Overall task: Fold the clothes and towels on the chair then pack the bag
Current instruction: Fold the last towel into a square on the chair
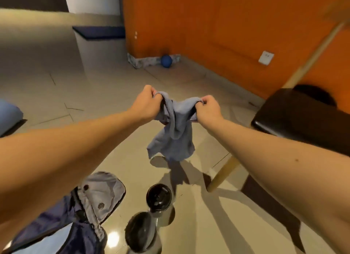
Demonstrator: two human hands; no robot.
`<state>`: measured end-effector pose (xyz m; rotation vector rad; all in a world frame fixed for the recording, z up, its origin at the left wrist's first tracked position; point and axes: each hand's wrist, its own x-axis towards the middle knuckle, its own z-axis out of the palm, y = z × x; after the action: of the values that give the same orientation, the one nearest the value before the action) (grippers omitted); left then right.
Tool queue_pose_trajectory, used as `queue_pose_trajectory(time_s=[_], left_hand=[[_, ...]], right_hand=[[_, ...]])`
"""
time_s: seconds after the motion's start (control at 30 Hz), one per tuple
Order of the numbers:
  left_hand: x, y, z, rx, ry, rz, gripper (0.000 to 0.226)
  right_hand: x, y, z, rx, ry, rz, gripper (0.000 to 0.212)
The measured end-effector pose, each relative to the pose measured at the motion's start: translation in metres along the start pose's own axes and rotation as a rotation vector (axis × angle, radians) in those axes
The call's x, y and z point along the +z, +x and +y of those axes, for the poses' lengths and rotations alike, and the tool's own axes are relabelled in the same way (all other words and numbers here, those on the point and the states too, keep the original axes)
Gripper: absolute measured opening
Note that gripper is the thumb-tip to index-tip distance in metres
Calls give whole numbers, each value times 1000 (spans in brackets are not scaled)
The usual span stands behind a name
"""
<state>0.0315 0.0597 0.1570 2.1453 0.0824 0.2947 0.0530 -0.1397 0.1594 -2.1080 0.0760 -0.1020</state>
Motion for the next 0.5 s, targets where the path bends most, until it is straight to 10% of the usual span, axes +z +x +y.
queue_pose_trajectory(time_s=[0.5], left_hand=[[-65,-135,314,349,7,-32,17]], right_hand=[[-252,-191,-141,130,148,6,19]])
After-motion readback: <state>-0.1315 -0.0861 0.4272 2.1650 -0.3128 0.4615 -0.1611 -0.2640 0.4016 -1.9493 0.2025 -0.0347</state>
